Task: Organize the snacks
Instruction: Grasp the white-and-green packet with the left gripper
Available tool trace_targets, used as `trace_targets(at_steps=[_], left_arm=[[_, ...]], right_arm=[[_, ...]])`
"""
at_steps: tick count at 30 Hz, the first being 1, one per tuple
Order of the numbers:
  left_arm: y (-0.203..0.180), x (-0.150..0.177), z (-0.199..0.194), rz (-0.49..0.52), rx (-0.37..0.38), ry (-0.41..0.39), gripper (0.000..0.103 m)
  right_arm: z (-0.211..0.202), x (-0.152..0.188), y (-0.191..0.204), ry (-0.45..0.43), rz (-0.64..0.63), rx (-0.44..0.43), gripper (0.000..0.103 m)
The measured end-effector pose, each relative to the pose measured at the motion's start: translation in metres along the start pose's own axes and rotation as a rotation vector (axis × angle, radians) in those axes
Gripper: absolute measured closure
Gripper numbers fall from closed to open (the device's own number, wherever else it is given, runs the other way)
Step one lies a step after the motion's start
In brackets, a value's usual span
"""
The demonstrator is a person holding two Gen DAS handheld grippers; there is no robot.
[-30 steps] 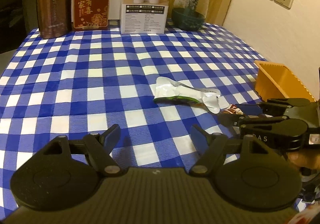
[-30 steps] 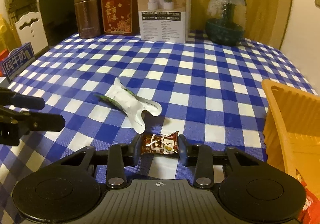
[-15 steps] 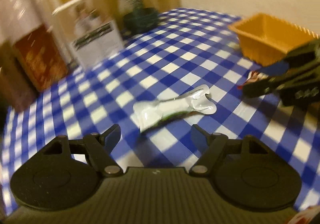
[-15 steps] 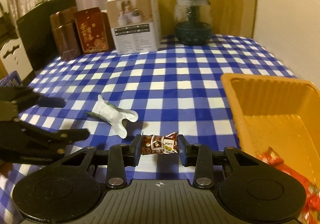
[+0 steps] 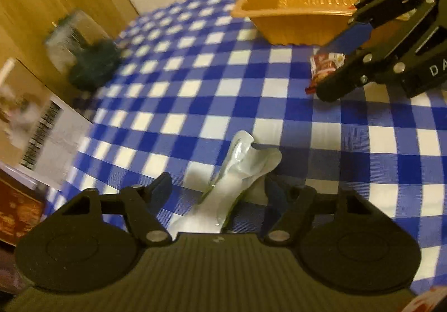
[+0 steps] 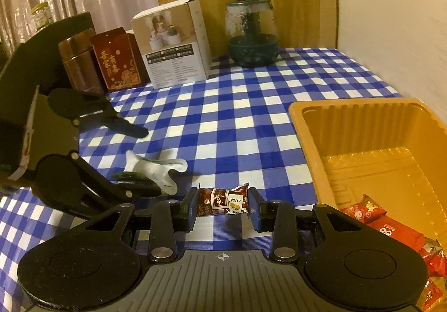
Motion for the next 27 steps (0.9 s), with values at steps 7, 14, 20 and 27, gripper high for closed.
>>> trace_targets(at_steps=[7, 14, 20, 27], left_arm=[[0.009, 0.009, 0.001, -0.157, 0.076, 0.123, 0.064], [-0.006, 0.024, -0.027, -0.496, 0.022, 0.163, 0.074], [-0.03, 0.039, -0.067, -0.769, -0.037, 0.17, 0.074], [-0.075, 0.048, -0.111, -0.904, -0.121, 0.189, 0.074]], right_arm=[[0.002, 0.0, 0.001, 0.006, 0.008, -0.009, 0.065], [0.0, 0.002, 0.004, 0.006, 0.002, -0.008, 0.065], [-0.014, 0.009, 0.015, 0.004, -0.01, -0.02, 0.065], [-0.052, 0.039, 0.034, 0.019, 0.002, -0.042, 0.065]])
Point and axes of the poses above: each gripper's, at about its wrist camera, not at the fingertips, and z roughly the way its jaws point, y to its left, x to its underside, the point moved 4 cm from there along z, roughly the way its jaws point, and after that the axes turned 7 degrees about -x, right-handed, at the moved point
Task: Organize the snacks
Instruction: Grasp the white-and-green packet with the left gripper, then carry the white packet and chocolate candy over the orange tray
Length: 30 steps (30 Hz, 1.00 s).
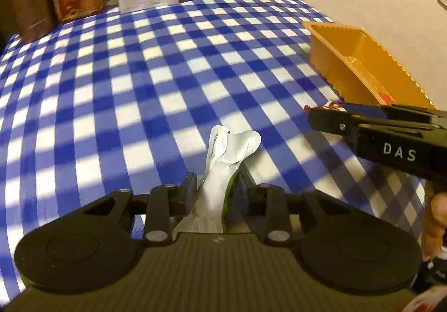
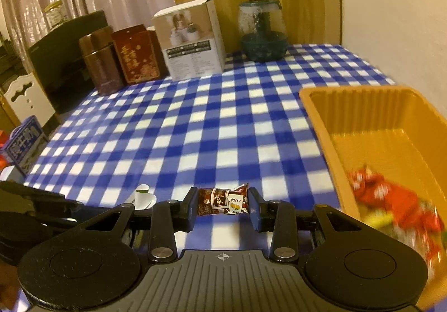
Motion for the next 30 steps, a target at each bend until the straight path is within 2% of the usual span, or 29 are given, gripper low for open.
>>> trace_targets(at_steps=[4, 9, 12, 15, 19, 30], left_arm=[[-0.01, 0.033, -0.019, -0.043, -0.01, 0.019, 0.074], [-0.028, 0.064, -0.035, -0.031, -0.046, 0.046, 0.076], [-0.032, 0.076, -0.04, -0.024, -0.036, 0.042, 0.076], [-0.033, 0.079, -0.043, -0.008, -0.027, 0.03, 0.076], [-0.027, 0.081, -0.042, -0.048, 0.003, 0.032, 0.079], [-0.024, 0.081, -0.075, -0.182, -0.026, 0.001, 0.08]], right_arm=[[-0.028, 0.023, 0.007, 0.015, 0.012, -0.001, 0.065], [-0.058, 0.042, 0.009, 0.028, 0.016, 0.004, 0.065], [-0.072, 0.05, 0.011, 0.033, 0.012, 0.007, 0.066], [-0.082, 0.054, 0.012, 0.036, 0.01, 0.008, 0.065], [-0.091, 0.055, 0.015, 0.028, 0.003, 0.007, 0.065], [-0.109, 0.05, 0.018, 0.006, -0.008, -0.004, 0.066]])
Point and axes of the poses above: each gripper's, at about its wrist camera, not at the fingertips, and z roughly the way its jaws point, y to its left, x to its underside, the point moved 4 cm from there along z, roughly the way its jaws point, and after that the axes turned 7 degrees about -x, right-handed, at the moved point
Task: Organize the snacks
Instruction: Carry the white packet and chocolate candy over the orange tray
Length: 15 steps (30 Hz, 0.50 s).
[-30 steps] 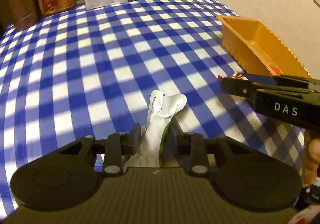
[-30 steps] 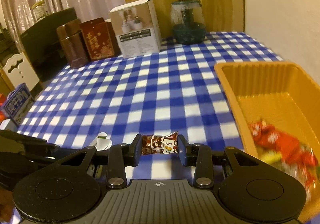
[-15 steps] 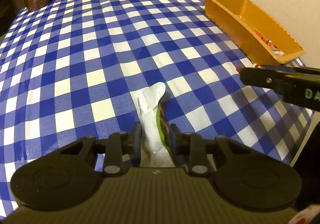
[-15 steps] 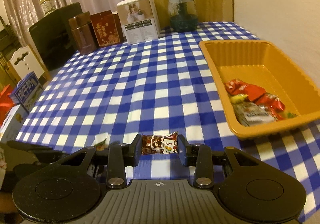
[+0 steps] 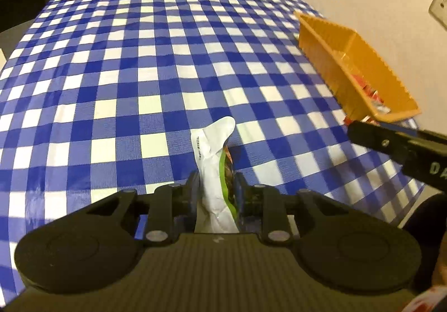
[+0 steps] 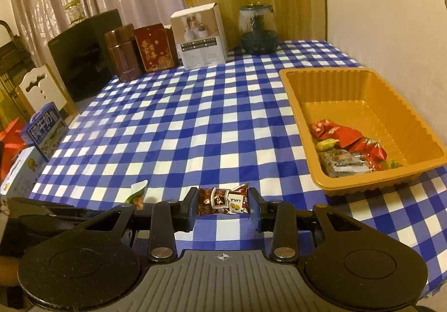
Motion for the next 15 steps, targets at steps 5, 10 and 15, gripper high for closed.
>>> trace_targets(at_steps=[5, 10, 15], left_arm=[[-0.003, 0.004, -0.023, -0.061, 0.01, -0.025, 0.08], [-0.012, 0.007, -0.042, -0.076, 0.035, -0.044, 0.08], [-0.02, 0.007, -0.054, -0.075, 0.047, -0.067, 0.08]], right_arm=[[-0.014, 0.0, 0.004, -0.012, -0.007, -0.004, 0.066], [-0.026, 0.0, 0.006, -0.021, -0.007, 0.001, 0.065], [-0.037, 0.0, 0.005, -0.032, -0.01, 0.004, 0.065]])
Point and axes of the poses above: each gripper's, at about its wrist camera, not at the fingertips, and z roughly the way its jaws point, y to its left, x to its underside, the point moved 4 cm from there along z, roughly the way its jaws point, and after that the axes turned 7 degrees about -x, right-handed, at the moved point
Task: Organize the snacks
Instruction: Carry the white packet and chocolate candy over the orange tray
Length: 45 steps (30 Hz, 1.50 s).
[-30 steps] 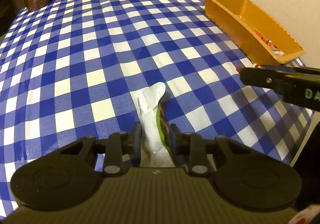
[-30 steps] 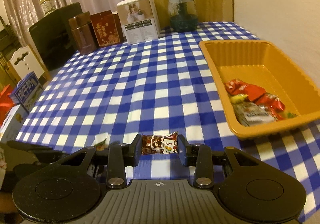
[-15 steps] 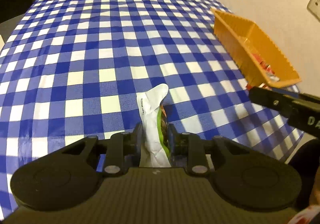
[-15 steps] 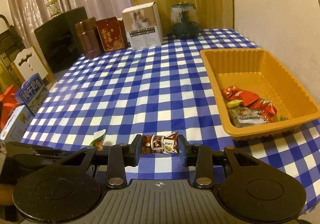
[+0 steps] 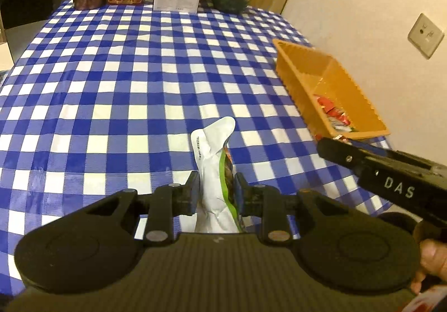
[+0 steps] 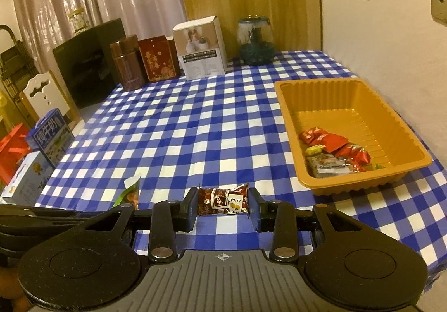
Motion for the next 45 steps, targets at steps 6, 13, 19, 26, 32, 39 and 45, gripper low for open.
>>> trace_targets(at_steps=[6, 13, 19, 26, 32, 39, 45], left_arm=[[-0.009, -0.002, -0.009, -0.014, 0.031, -0.014, 0.08], [-0.022, -0.008, -0.017, -0.008, 0.065, -0.026, 0.08], [-0.034, -0.011, -0.021, -0.012, 0.101, -0.035, 0.08], [-0.052, -0.016, -0.023, -0.006, 0.141, -0.036, 0.08], [-0.07, -0.021, -0.023, 0.007, 0.172, -0.034, 0.08], [-0.092, -0.026, -0.022, 0.029, 0.205, -0.035, 0.08], [-0.113, -0.029, -0.019, 0.054, 0.23, -0.029, 0.08]], right_arm=[[-0.01, -0.002, -0.006, -0.009, -0.002, 0.008, 0.065], [-0.019, -0.003, -0.013, -0.021, 0.007, 0.021, 0.065], [-0.028, -0.006, -0.023, -0.036, 0.023, 0.04, 0.065], [-0.038, -0.006, -0.039, -0.044, 0.041, 0.08, 0.065], [-0.048, -0.006, -0.055, -0.052, 0.066, 0.107, 0.065], [-0.059, -0.008, -0.073, -0.068, 0.095, 0.14, 0.065], [-0.068, -0.01, -0.088, -0.078, 0.117, 0.165, 0.065]])
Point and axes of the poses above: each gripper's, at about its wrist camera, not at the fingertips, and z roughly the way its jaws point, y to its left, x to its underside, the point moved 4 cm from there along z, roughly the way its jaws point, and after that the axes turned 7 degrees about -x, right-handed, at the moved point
